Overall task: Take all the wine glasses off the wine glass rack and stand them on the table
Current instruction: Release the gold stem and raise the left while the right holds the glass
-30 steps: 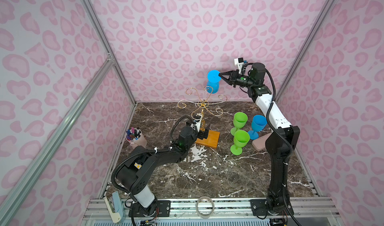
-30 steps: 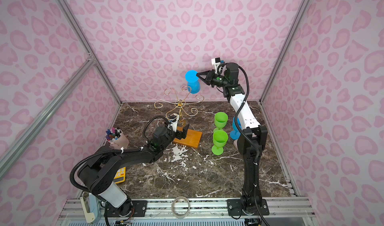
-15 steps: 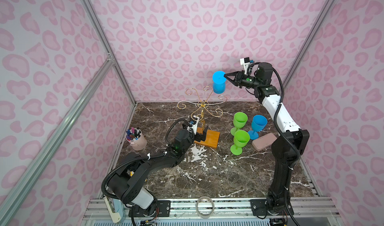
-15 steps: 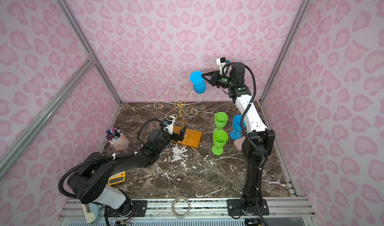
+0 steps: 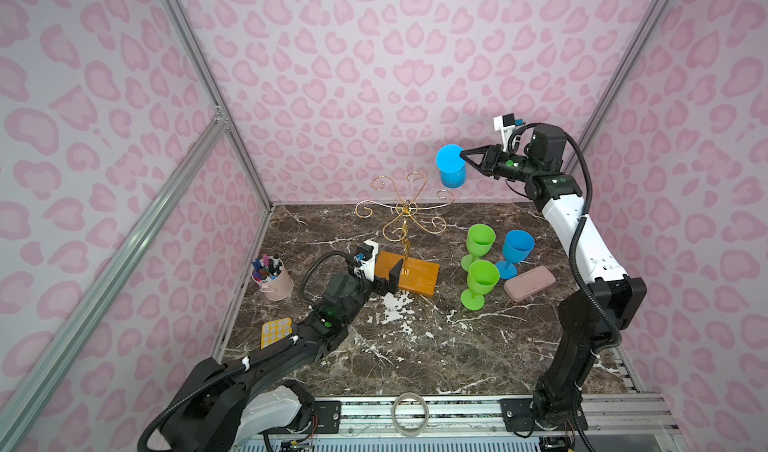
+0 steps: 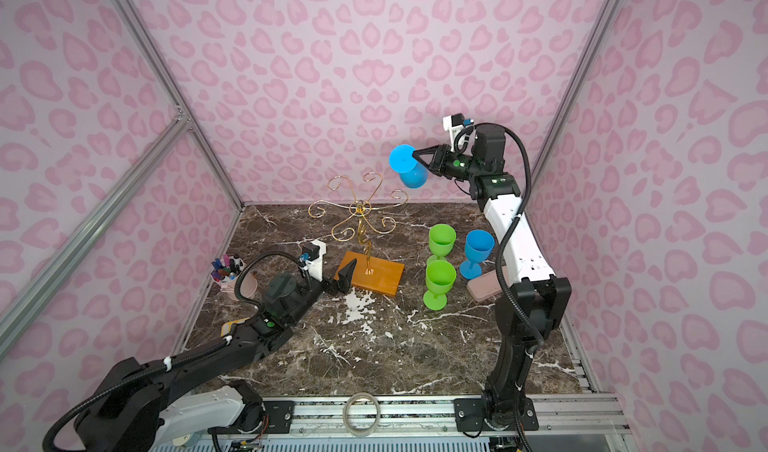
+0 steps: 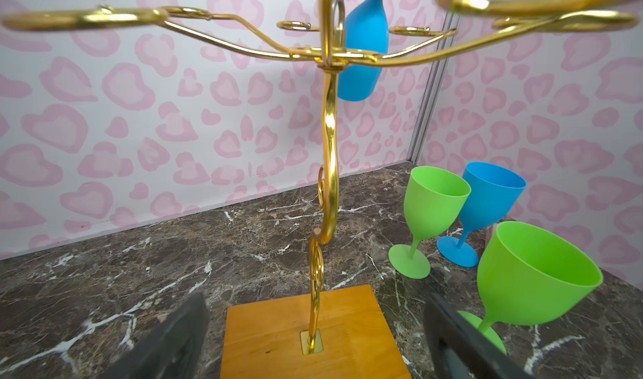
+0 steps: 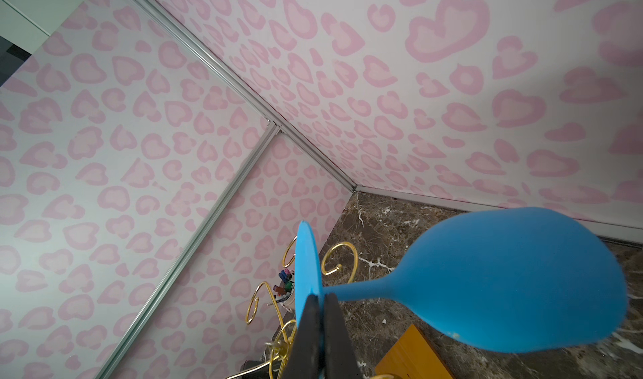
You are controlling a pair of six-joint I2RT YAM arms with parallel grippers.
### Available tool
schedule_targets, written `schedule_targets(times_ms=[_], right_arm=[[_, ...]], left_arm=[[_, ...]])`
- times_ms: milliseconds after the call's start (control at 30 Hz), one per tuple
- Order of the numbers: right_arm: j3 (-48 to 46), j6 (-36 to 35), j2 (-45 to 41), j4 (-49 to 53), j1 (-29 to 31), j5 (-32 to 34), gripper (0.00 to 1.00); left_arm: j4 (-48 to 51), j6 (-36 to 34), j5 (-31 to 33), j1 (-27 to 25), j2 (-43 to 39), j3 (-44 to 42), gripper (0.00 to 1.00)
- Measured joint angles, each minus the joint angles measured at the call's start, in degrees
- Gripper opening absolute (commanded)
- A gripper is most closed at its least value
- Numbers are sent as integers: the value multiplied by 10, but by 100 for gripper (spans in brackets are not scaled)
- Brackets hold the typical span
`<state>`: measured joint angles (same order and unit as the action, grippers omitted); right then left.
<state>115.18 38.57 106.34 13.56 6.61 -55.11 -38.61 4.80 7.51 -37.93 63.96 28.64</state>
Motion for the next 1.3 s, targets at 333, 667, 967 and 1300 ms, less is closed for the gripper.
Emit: schedule_targets(times_ms=[333,667,967,1300], right_arm=[[-101,-53,-124,25,-6,36,0],[-201,-72,-242,23,-2,51,0],[-237,-91,-296,31,24,44,0],[-235,-154,-349,89,75,42,0]], left_arm=[[144,68,3,0,-251,3,97],[233,221,-59,11,-303,126,97],[187,447,-250,114,-183,199,90],[55,693,-524,147,-22,313,84]])
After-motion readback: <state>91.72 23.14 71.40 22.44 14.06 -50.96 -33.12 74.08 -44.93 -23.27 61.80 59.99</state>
